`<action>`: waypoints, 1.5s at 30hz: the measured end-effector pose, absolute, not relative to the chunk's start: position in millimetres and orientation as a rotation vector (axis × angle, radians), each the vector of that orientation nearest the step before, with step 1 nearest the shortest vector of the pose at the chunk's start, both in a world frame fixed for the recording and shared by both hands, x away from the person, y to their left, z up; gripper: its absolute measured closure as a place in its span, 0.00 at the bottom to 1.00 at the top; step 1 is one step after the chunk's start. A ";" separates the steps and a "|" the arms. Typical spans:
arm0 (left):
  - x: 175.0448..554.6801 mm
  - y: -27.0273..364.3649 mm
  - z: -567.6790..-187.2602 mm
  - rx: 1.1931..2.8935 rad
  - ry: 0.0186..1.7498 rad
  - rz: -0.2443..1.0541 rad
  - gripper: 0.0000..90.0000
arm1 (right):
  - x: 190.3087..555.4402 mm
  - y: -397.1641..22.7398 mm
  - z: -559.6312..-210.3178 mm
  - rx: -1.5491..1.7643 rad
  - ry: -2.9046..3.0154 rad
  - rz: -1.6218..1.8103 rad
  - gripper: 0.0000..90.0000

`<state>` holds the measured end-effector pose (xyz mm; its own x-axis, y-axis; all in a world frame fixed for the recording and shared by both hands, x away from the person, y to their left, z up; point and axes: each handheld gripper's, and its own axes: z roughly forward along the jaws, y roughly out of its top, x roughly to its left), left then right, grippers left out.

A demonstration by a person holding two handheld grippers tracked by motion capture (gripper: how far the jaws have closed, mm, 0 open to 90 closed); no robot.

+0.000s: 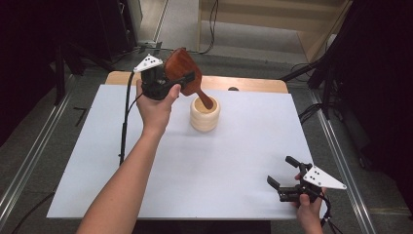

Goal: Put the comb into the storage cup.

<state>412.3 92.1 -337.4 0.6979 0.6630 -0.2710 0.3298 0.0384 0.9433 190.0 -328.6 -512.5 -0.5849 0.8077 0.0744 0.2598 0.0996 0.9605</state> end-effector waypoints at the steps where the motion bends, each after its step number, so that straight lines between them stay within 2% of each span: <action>1: 412.8 91.8 -337.8 1.564 0.841 0.310 0.63 | 190.0 -328.6 -512.5 1.041 1.904 1.503 0.00; 45: 428.8 67.7 -382.2 1.626 0.933 0.319 0.62 | 190.3 -327.5 -512.9 1.027 1.903 1.503 0.00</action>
